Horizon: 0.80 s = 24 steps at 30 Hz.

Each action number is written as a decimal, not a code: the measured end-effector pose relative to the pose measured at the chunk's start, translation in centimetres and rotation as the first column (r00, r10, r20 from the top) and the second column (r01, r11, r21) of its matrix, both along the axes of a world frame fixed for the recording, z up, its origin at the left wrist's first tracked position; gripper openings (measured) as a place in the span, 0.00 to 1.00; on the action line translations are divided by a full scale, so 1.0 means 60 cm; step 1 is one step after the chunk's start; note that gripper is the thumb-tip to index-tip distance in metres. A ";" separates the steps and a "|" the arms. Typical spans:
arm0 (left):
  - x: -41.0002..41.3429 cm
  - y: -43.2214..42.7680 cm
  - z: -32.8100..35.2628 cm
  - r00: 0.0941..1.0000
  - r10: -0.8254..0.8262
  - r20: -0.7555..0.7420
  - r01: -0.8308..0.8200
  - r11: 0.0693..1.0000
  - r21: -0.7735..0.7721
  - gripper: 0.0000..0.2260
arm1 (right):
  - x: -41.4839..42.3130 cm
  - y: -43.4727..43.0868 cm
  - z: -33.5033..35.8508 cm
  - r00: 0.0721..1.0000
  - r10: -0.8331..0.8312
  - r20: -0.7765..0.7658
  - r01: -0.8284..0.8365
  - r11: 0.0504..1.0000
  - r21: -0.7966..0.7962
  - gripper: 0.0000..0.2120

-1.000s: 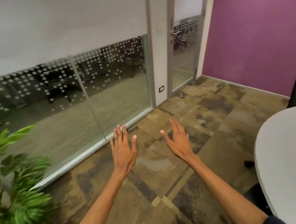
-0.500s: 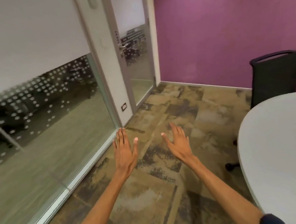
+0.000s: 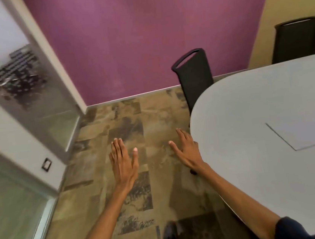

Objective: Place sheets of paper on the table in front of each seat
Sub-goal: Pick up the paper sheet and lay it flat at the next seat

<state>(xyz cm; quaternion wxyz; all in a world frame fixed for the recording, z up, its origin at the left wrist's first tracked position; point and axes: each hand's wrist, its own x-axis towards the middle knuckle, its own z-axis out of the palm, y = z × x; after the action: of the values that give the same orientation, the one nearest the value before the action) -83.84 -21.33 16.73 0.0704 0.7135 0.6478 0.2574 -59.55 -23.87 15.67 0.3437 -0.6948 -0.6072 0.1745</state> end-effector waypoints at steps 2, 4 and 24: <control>0.037 0.071 -0.010 0.998 -0.068 0.016 0.068 0.998 -0.003 0.35 | 0.037 0.039 -0.012 0.997 -0.077 -0.004 0.077 0.997 -0.018 0.34; 0.087 0.147 -0.020 0.990 -0.138 0.038 0.138 0.990 -0.017 0.35 | 0.075 0.079 -0.023 0.986 -0.167 -0.008 0.166 0.986 -0.021 0.34; 0.661 0.401 -0.127 0.638 -0.756 0.143 0.760 0.591 -0.270 0.35 | 0.457 0.112 -0.124 0.552 -0.834 0.004 0.822 0.543 -0.173 0.29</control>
<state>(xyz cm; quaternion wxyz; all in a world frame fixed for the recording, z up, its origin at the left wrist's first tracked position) -44.16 2.73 9.13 0.2864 0.8993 0.3137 0.1043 -32.14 -17.15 8.23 0.3540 -0.9158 -0.1782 0.0652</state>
